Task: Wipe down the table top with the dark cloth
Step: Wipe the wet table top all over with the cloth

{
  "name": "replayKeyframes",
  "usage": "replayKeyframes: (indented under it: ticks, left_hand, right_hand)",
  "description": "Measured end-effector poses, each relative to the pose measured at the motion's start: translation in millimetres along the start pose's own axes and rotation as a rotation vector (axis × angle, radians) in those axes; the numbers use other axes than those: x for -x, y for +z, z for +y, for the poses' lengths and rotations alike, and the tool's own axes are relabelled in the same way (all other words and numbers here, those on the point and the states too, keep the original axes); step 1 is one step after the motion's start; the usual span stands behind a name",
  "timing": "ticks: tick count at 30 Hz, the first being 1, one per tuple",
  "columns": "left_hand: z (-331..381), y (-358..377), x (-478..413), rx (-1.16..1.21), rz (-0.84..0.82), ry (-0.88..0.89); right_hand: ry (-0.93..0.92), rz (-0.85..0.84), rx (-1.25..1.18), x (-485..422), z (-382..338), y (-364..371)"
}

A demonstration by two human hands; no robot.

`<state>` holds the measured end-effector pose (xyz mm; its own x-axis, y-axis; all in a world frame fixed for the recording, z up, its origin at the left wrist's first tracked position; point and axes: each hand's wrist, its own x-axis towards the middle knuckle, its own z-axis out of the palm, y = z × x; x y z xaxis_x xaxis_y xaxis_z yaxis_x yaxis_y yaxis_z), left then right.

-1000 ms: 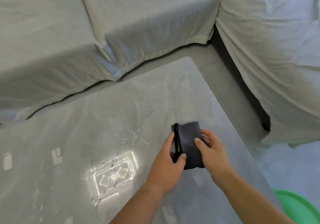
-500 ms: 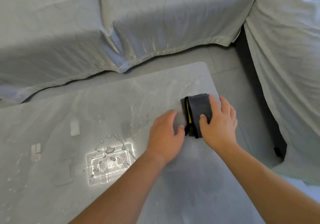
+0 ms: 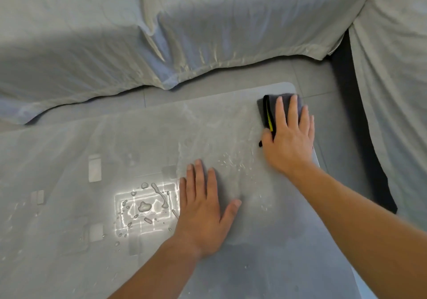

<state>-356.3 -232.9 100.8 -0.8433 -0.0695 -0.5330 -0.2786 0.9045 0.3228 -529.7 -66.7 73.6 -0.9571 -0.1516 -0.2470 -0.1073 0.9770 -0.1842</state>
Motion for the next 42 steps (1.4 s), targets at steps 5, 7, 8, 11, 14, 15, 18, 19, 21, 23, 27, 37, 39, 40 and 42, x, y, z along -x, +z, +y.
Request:
replayKeyframes:
  ticks: [5,7,8,11,14,15,18,19,21,23,27,37,39,40,42]
  left_hand:
    - [-4,11,-4,-0.027,-0.016,0.006]
    - [-4,10,-5,-0.028,-0.036,0.005]
    - [-3,9,-5,-0.028,-0.04,0.007]
    - [-4,8,-5,0.004,-0.029,0.019]
    - [-6,14,-5,0.015,0.013,0.024]
    - [-6,16,-5,0.013,0.013,0.027]
    - [-5,12,-6,0.009,-0.007,0.017]
    - [-4,10,-6,0.0,-0.015,0.014]
    - [-3,8,-6,-0.008,-0.027,0.012]
    - [-4,11,-7,-0.006,-0.018,0.012]
    - [-6,18,-7,-0.033,0.036,0.03]
    - [-7,28,-8,-0.063,0.146,0.032]
    - [-7,33,-9,-0.081,0.179,0.031]
    - [-7,34,-9,-0.088,0.197,0.032]
    - [-5,34,-9,-0.094,0.217,0.034]
  right_hand:
    - [0.004,0.055,-0.033,-43,-37,-1]
    - [-0.167,0.04,0.033,-18,-40,6]
    - [-0.274,0.021,0.056,-5,-35,7]
    - [-0.483,-0.065,0.112,1,-7,3]
    - [-0.277,-0.012,0.053,-43,1,-9]
    - [-0.2,0.001,0.008,-53,-7,-11]
    - [-0.3,0.018,0.01,-35,-36,-1]
    - [-0.413,-0.004,0.049,-18,-40,5]
    - [-0.598,-0.062,0.118,8,-31,11]
    - [-0.661,-0.077,0.161,-2,-17,5]
    - [-0.33,0.01,0.054,-55,-23,-8]
    - [-0.581,-0.031,0.17,-38,-10,-5]
    - [-0.332,-0.001,0.051,-48,-9,-10]
    - [-0.289,0.019,0.04,-41,-12,-8]
    - [-0.403,0.025,0.087,-8,-12,2]
